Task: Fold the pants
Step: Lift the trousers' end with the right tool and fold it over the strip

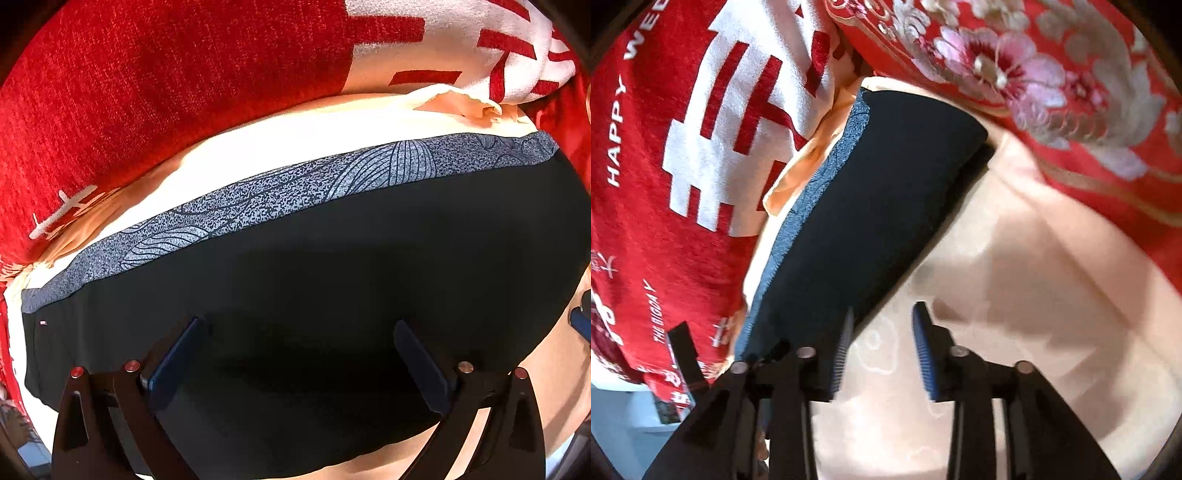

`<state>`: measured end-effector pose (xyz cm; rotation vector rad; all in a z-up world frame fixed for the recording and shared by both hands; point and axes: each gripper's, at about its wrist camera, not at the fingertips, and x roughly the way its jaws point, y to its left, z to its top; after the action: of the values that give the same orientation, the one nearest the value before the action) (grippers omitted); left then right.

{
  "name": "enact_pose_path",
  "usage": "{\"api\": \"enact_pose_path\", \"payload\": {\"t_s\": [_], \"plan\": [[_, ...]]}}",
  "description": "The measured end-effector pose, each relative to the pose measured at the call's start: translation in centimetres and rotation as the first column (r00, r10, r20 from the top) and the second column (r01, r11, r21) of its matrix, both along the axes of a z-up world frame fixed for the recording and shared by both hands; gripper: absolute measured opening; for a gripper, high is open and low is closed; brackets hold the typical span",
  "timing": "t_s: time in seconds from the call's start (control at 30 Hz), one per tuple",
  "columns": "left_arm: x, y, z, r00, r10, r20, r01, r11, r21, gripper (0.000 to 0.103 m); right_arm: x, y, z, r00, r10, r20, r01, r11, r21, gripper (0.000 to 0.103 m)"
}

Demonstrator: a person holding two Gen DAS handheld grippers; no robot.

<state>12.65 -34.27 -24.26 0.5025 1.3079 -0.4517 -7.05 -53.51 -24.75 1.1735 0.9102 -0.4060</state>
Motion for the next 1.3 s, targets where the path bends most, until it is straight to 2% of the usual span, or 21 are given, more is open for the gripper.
{"api": "enact_pose_path", "payload": {"t_s": [0.27, 0.43, 0.57, 0.67, 0.8, 0.93, 1.1, 1.3], "plan": [[-0.1, 0.0, 0.5, 1.0, 0.009, -0.001, -0.009, 1.0, -0.003, 0.103, 0.0, -0.7, -1.0, 1.0, -0.015, 0.01, 0.015, 1.0, 0.023, 0.041], [-0.5, -1.2, 1.9, 1.0, -0.008, 0.015, 0.009, 0.998, -0.058, 0.103, -0.4, -1.1, -0.6, 0.999, -0.052, 0.012, 0.052, 0.999, -0.017, 0.041], [-1.2, -3.0, 0.8, 0.999, -0.041, 0.009, 0.041, 0.999, -0.03, 0.103, -0.3, -2.2, -0.9, 0.995, -0.096, -0.006, 0.096, 0.995, -0.009, 0.04], [-1.3, -3.2, 0.6, 1.0, -0.025, 0.01, 0.025, 0.999, -0.037, 0.103, 0.3, -2.9, 0.0, 0.995, -0.101, -0.01, 0.101, 0.994, -0.042, 0.011], [-1.6, -3.2, 0.2, 1.0, -0.019, 0.004, 0.02, 0.999, -0.041, 0.103, 1.1, -3.2, 1.2, 0.999, -0.047, -0.018, 0.044, 0.992, -0.119, 0.011], [-1.3, -3.2, 0.0, 1.0, -0.023, -0.003, 0.023, 0.999, -0.04, 0.103, 0.1, -3.1, 0.5, 0.998, -0.063, 0.0, 0.063, 0.997, -0.047, 0.012], [-1.5, -3.0, -0.2, 1.0, -0.014, -0.011, 0.013, 0.999, -0.051, 0.103, -1.1, -1.7, -0.6, 0.995, -0.097, 0.024, 0.096, 0.995, 0.036, 0.029], [-2.4, -3.0, -1.1, 1.0, -0.02, 0.002, 0.02, 0.997, -0.077, 0.103, -0.4, -1.6, -1.2, 0.988, -0.128, 0.082, 0.128, 0.992, 0.005, 0.029]]}}
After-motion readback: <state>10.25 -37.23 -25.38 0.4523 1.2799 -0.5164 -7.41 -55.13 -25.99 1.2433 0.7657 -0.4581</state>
